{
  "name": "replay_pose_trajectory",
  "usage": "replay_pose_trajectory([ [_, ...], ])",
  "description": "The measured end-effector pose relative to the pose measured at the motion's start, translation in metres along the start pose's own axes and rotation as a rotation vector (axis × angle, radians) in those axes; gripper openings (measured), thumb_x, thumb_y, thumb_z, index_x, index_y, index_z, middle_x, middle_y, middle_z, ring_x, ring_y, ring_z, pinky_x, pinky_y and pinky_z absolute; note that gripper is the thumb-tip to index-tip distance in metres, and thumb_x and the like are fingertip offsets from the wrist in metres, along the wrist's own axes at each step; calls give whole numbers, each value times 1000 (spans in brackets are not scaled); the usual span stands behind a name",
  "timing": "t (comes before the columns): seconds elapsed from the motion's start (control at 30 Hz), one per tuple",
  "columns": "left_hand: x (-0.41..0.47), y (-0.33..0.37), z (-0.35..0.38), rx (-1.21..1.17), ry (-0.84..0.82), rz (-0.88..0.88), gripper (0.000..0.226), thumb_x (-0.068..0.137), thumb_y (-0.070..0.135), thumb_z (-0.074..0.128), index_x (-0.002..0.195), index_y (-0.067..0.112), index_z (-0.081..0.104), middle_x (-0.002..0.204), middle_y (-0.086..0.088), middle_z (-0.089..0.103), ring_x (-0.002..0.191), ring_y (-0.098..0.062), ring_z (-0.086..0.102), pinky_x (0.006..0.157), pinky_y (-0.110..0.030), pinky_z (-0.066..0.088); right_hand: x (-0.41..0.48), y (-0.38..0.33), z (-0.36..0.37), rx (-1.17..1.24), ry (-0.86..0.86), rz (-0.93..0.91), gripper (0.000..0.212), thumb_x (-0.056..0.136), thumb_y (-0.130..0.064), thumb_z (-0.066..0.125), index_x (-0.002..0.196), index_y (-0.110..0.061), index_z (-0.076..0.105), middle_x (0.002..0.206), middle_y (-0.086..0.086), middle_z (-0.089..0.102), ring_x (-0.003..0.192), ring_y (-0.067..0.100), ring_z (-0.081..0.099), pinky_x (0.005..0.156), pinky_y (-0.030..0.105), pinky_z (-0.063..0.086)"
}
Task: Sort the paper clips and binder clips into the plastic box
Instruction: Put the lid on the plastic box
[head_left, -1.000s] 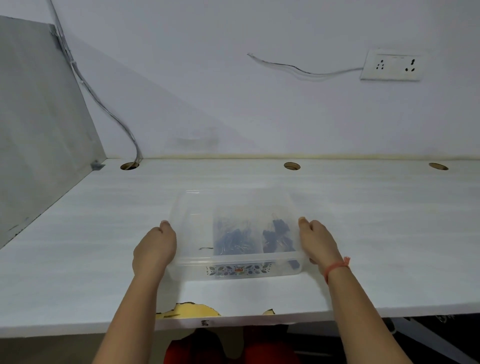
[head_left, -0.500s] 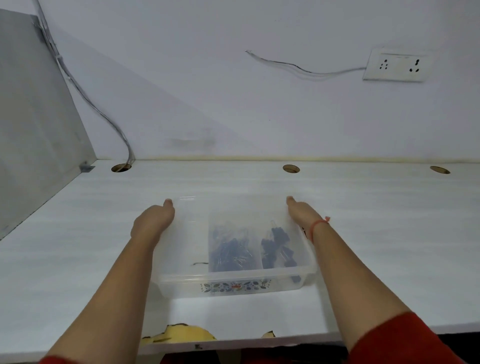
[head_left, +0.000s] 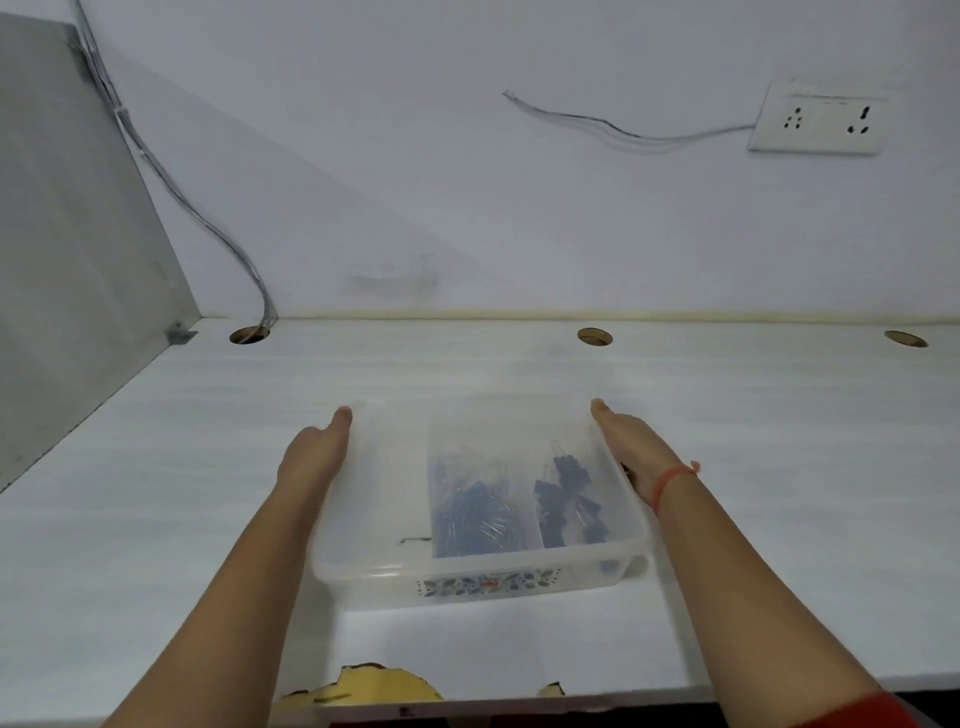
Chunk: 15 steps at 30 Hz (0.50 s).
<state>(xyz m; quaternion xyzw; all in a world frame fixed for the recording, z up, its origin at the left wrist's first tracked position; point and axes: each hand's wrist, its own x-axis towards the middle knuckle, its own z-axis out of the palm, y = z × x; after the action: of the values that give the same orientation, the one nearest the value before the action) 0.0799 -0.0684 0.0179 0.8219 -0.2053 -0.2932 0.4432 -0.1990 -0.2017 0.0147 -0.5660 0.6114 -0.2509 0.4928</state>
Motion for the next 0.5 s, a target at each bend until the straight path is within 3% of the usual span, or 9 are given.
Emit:
replay_pose_trajectory([
  [0.07,-19,-9,-5,-99,76,93,50,92,51,42,119,9,49,116,-8,53,101,-26,50,88,-40,40,-23,13,-11,93,35,-117,52,86,-65,39,115,-25,56,110,1,63,101,23,61,83,35,49],
  [0.17,-66,-38,-12,-396,89,214,50,88,51,51,128,23,47,122,2,55,111,-21,53,95,-39,43,-73,42,-18,244,-13,-311,40,85,-56,55,119,-35,54,123,-9,59,111,9,57,87,26,47],
  [0.23,-98,-55,-10,-424,40,326,49,89,40,58,134,27,45,128,8,51,118,-15,50,95,-33,40,-97,64,-13,260,-146,-386,71,69,-58,71,131,-38,44,132,-18,51,115,1,53,86,17,46],
  [0.3,-115,-69,-7,-368,-55,391,69,81,27,71,141,31,37,134,16,44,121,-9,46,96,-30,39,-102,80,-7,276,-247,-405,104,47,-57,85,137,-45,33,133,-26,46,116,-1,55,84,19,52],
  [0.4,-114,-78,-13,-307,-198,419,103,55,20,87,141,36,33,131,23,47,114,-4,52,89,-26,45,-98,90,-5,282,-258,-437,107,52,-29,91,141,-41,31,134,-23,49,117,-3,56,91,22,53],
  [0.5,-104,-82,-19,-234,-297,455,105,48,13,86,135,41,35,123,31,47,106,13,50,79,-15,44,-96,93,0,225,-159,-472,107,52,-22,90,142,-31,34,134,-17,52,120,-1,53,98,24,49],
])
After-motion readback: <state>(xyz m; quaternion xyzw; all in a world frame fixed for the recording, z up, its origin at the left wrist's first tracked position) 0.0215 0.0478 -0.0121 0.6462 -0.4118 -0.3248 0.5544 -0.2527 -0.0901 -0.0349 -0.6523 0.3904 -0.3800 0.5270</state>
